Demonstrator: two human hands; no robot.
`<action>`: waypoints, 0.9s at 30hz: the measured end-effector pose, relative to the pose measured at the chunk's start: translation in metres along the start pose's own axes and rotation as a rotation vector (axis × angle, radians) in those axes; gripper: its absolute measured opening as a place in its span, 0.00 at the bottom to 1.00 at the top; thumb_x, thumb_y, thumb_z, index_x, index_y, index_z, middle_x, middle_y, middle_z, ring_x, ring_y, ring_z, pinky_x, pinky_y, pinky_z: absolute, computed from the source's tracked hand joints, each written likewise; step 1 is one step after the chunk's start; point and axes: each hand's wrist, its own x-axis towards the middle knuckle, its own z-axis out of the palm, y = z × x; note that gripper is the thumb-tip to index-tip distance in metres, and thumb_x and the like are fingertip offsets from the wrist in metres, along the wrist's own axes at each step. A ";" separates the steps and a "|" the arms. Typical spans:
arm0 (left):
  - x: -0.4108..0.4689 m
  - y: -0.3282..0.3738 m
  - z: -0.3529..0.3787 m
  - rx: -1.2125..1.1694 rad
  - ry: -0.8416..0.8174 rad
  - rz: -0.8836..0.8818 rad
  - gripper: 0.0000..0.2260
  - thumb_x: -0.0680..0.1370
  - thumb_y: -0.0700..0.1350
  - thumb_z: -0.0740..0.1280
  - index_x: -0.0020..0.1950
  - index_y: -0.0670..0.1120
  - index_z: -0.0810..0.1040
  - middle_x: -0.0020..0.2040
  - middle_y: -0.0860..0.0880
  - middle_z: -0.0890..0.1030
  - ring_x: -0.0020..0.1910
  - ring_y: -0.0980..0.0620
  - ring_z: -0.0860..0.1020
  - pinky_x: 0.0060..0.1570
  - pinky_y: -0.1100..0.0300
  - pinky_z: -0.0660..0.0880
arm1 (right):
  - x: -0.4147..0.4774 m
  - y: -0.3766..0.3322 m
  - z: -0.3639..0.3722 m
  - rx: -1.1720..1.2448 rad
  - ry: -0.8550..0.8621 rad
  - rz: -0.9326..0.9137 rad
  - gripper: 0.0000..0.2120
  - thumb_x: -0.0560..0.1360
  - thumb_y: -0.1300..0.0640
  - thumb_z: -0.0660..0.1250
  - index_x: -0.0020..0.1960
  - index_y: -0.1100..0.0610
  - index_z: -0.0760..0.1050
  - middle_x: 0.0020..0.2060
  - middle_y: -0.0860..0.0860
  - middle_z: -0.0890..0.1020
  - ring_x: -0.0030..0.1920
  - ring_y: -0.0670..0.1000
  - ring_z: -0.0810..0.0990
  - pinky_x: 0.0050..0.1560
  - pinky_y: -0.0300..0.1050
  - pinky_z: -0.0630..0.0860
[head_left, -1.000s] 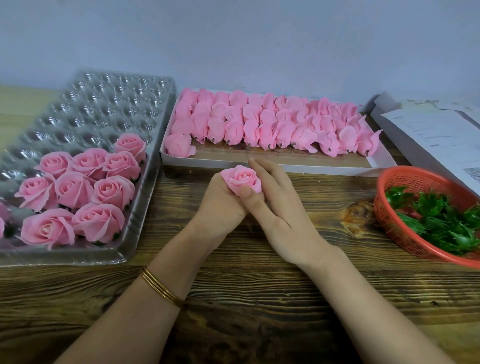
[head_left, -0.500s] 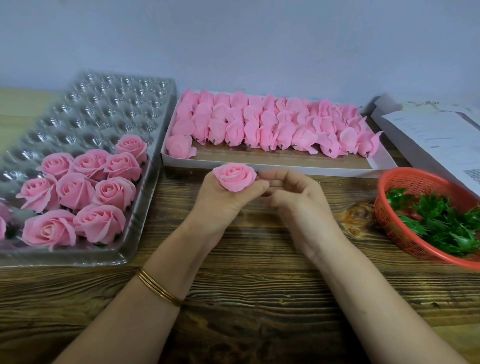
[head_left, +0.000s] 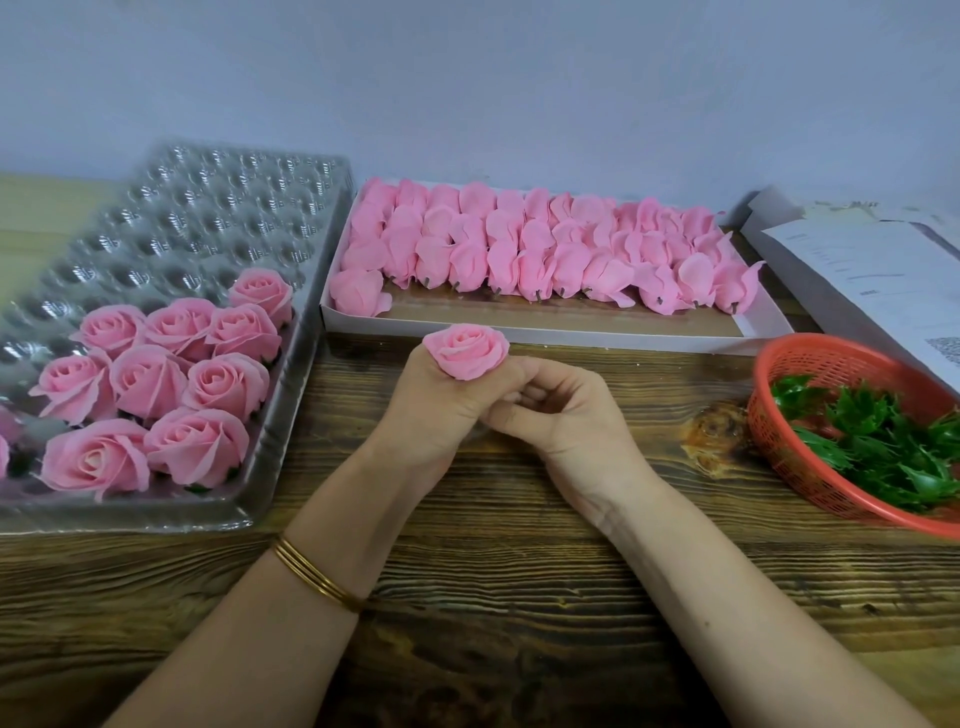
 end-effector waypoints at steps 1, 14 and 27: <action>0.000 0.000 0.000 -0.004 -0.014 0.003 0.07 0.68 0.39 0.73 0.33 0.51 0.82 0.31 0.53 0.80 0.33 0.57 0.80 0.35 0.63 0.78 | 0.000 0.000 0.000 0.008 0.001 0.000 0.12 0.65 0.68 0.74 0.46 0.56 0.85 0.42 0.57 0.85 0.46 0.54 0.82 0.54 0.50 0.81; -0.001 0.001 -0.007 0.033 -0.212 -0.046 0.05 0.63 0.47 0.77 0.37 0.54 0.84 0.37 0.54 0.82 0.43 0.56 0.81 0.46 0.63 0.79 | -0.003 -0.003 -0.002 -0.124 0.012 -0.062 0.17 0.67 0.77 0.71 0.53 0.64 0.82 0.49 0.61 0.85 0.51 0.54 0.84 0.56 0.46 0.80; 0.000 0.006 -0.010 0.188 -0.012 -0.008 0.32 0.59 0.41 0.80 0.62 0.49 0.78 0.44 0.56 0.80 0.46 0.59 0.80 0.45 0.64 0.77 | -0.004 -0.005 0.001 -0.155 0.075 -0.081 0.20 0.66 0.79 0.71 0.52 0.61 0.83 0.46 0.59 0.86 0.46 0.52 0.85 0.46 0.43 0.82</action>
